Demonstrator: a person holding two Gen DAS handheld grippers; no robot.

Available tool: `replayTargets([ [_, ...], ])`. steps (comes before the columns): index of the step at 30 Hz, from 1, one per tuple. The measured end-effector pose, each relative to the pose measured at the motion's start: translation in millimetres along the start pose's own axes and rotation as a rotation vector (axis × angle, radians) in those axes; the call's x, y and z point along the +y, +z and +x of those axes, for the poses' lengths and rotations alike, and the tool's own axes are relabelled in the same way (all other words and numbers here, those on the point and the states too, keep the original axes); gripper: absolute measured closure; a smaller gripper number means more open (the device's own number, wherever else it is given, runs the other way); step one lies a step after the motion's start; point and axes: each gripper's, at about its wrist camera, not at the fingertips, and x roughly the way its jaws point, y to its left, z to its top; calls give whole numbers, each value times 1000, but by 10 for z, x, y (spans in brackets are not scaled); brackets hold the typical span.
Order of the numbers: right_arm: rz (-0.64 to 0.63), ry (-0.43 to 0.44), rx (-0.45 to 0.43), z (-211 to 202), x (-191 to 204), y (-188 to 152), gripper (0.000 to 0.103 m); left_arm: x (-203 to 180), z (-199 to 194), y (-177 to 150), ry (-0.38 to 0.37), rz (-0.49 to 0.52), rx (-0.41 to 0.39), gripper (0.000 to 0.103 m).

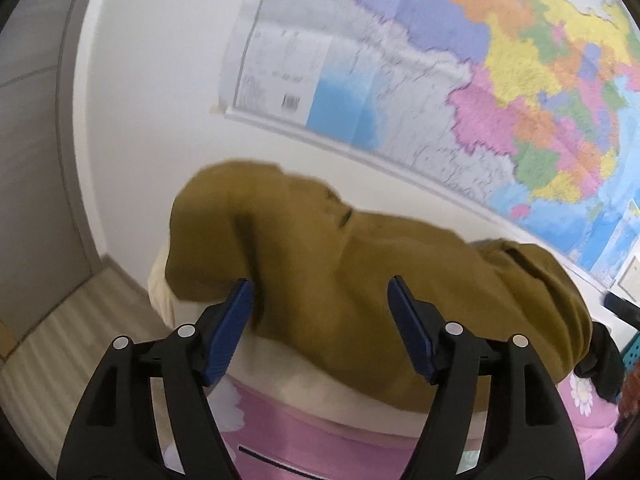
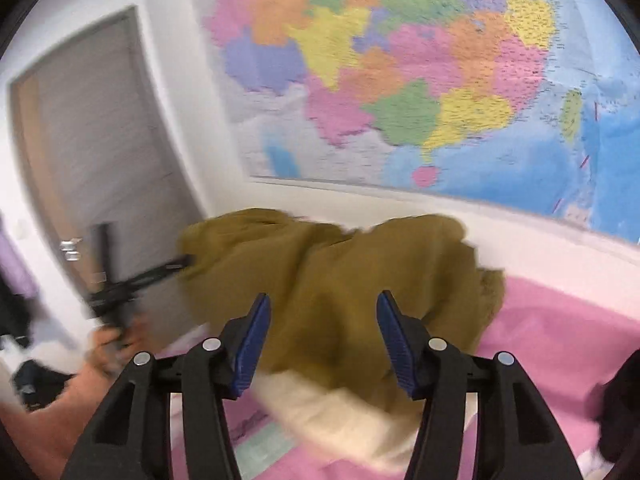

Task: Fold large clothes
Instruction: 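Lower the jacket bundle onto the cream folded clothes stack and open both grippers, then press and tuck the jacket bundle edges on the stack with both grippers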

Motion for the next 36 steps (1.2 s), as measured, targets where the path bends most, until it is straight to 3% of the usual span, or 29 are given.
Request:
replayTargets([
  [3, 68, -41, 50, 584, -277, -24, 52, -137, -76, 49, -4, 45, -28, 31],
  [5, 88, -79, 102, 884, -390, -12, 64, -233, -38, 61, 0, 86, -12, 28],
  [10, 135, -100, 168, 1107, -649, -332, 67, -329, 258, 19, 41, 120, 68, 28],
  [13, 140, -99, 182, 1028, -665, -402, 67, -380, 298, -8, 60, 129, 71, 28],
  [18, 130, -105, 223, 892, -648, -354, 63, -444, 227, -22, 97, 164, 52, 28],
  [22, 92, -112, 145, 709, -541, -246, 50, -488, 180, -11, 114, 196, 32, 26],
  [28, 11, -97, 105, 699, -280, -99, 48, -448, 234, 64, 131, 197, 19, 21],
  [33, 32, -124, 162, 1054, -377, -129, 42, -112, 528, 159, 145, 90, 93, 22],
  [34, 54, -109, 185, 1117, -437, -162, 37, -62, 600, 152, 152, 88, 106, 22],
  [36, 99, -72, 206, 1219, -557, -241, 37, 18, 747, 76, 144, 75, 144, 22],
])
